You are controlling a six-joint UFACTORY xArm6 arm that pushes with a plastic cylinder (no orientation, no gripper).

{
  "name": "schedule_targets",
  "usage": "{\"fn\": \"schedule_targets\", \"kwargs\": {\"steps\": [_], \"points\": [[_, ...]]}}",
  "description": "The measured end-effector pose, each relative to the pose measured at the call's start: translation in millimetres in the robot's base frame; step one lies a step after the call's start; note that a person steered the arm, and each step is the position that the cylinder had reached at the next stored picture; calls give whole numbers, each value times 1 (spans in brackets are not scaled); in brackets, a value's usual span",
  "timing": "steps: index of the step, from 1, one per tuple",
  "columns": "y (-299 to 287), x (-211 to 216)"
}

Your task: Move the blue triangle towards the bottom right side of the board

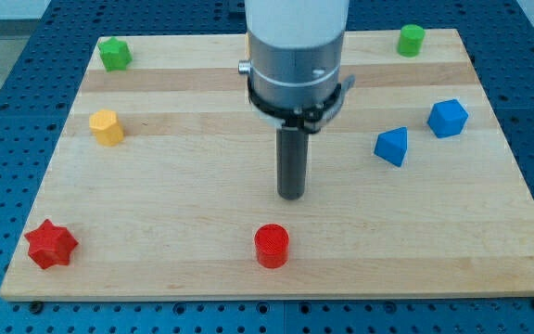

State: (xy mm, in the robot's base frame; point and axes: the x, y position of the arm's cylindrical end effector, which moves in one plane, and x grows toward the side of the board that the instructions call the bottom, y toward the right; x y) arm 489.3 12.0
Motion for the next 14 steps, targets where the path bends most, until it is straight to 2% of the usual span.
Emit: {"fn": "schedule_targets", "kwargs": {"steps": [1, 2, 3, 5, 7, 8, 10, 11, 12, 14], "points": [[9, -41], [43, -76], [87, -92], [170, -77], [203, -23], [203, -27], [183, -63], [144, -63], [131, -64], [130, -64]]}}
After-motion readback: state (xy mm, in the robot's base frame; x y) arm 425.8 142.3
